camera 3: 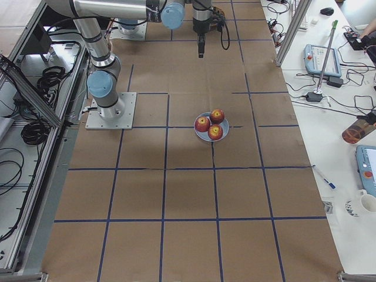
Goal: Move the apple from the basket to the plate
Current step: 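Lower the left gripper into the basket onto the yellow-red apple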
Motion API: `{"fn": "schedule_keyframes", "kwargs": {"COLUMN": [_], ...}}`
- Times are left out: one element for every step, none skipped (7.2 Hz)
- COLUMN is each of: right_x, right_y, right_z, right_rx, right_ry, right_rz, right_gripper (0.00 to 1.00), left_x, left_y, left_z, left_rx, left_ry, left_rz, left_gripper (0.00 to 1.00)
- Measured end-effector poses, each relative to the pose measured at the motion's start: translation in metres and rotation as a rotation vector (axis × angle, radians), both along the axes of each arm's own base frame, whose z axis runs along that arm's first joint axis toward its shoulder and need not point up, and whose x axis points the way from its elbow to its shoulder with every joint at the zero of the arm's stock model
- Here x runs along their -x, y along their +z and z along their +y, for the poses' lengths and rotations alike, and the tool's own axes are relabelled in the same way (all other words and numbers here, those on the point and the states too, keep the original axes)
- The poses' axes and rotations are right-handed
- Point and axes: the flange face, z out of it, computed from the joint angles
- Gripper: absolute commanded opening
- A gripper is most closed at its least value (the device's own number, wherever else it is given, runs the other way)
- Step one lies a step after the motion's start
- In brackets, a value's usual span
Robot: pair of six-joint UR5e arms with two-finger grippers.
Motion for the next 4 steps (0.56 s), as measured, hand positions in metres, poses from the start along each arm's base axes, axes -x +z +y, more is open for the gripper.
{"fn": "schedule_keyframes", "kwargs": {"right_x": [0.000, 0.000, 0.000, 0.000], "right_y": [0.000, 0.000, 0.000, 0.000], "right_z": [0.000, 0.000, 0.000, 0.000], "right_rx": [0.000, 0.001, 0.001, 0.000], "right_ry": [0.000, 0.000, 0.000, 0.000], "right_rz": [0.000, 0.000, 0.000, 0.000], "right_gripper": [1.00, 1.00, 1.00, 1.00], "left_x": [-0.009, -0.015, -0.018, -0.021], "left_y": [-0.030, -0.056, -0.072, -0.085], "left_z": [-0.017, -0.031, -0.040, -0.047], "left_rx": [-0.008, -0.019, -0.024, -0.023], "left_ry": [-0.013, -0.036, -0.055, -0.063], "left_rz": [0.011, 0.018, 0.021, 0.022], "left_gripper": [0.98, 0.98, 0.98, 0.98]}}
